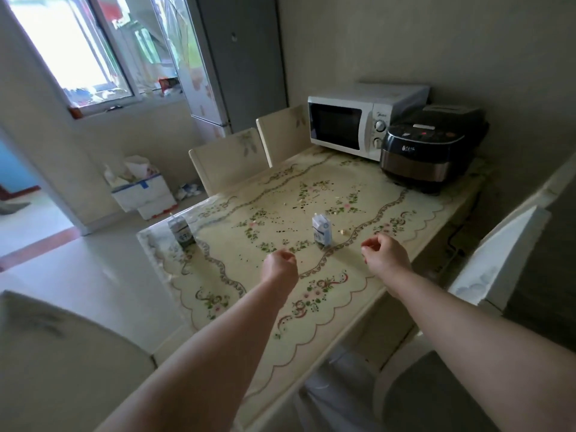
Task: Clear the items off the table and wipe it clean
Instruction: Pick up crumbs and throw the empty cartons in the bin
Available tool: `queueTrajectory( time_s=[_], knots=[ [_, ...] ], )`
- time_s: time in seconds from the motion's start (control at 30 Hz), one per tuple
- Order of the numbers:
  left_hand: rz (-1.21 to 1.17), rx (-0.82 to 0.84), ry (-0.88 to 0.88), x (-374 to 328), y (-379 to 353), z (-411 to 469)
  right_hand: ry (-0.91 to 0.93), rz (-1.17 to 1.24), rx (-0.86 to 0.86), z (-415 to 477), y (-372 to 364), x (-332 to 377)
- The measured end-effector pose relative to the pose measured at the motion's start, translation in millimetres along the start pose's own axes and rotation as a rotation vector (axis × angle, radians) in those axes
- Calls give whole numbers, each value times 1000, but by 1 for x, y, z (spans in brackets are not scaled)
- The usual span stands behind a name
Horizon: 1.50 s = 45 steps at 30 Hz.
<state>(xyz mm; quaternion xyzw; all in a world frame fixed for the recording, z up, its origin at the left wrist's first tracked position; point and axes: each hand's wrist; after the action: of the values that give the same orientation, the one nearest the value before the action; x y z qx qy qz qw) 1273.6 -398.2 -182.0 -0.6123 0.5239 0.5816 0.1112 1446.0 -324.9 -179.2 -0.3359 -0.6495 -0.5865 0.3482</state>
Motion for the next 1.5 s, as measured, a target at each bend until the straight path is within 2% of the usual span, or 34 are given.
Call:
queueTrajectory(
  time_s=[0.23, 0.47, 0.7, 1.03, 1.37, 1.5],
  knots=[
    [43, -35, 37, 33, 36, 14, -60, -32, 22, -2, -37, -3],
    [84, -60, 50, 41, 37, 36, -116, -55, 31, 24, -53, -10],
    [40, -51, 72, 21, 23, 89, -170, -89, 31, 92, -72, -18],
    [102, -54, 110, -34, -27, 197, -197, -205, 115, 227, -99, -38],
    [165, -87, 202, -43, -51, 245, -124, -419, 257, 279, -126, -58],
    [182, -97, 227, -44, -57, 257, -92, -510, 256, 285, -130, -60]
  ],
)
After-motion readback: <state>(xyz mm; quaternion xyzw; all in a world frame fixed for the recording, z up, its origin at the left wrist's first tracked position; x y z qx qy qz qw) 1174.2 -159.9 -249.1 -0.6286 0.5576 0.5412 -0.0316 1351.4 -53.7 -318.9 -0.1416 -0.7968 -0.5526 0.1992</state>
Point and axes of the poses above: each hand's wrist, its own z-axis towards the middle knuckle, its own y-axis out of the back of the hand, x = y × z, and after that the axes turned 5 degrees about z, right-handed
